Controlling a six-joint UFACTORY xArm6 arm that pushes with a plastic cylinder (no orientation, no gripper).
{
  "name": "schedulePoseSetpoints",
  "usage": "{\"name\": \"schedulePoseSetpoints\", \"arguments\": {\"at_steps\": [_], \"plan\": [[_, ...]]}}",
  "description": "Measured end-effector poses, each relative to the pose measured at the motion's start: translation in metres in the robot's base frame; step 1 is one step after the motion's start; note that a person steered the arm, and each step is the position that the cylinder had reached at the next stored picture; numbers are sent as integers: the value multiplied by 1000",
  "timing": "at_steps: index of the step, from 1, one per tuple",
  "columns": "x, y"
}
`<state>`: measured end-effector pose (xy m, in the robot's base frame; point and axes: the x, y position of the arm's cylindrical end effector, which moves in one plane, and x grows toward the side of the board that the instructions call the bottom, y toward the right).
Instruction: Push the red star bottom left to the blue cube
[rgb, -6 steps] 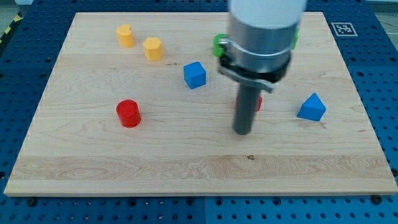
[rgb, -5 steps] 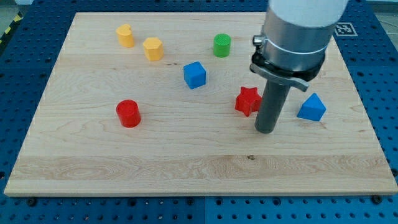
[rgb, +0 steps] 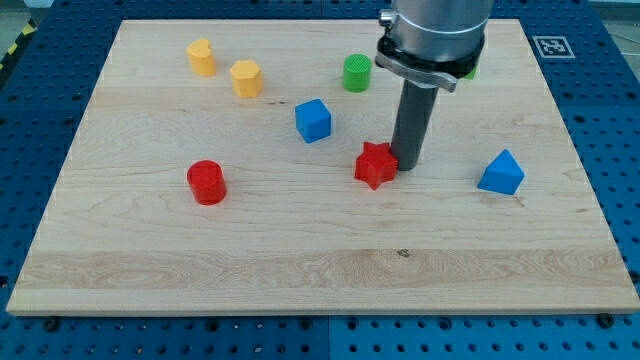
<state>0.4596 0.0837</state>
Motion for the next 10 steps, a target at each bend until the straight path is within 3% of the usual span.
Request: {"name": "schedulePoseSetpoints", "arguments": {"at_steps": [3, 5, 9, 10], "plan": [[6, -72], [55, -5], [22, -139], [36, -145]]}}
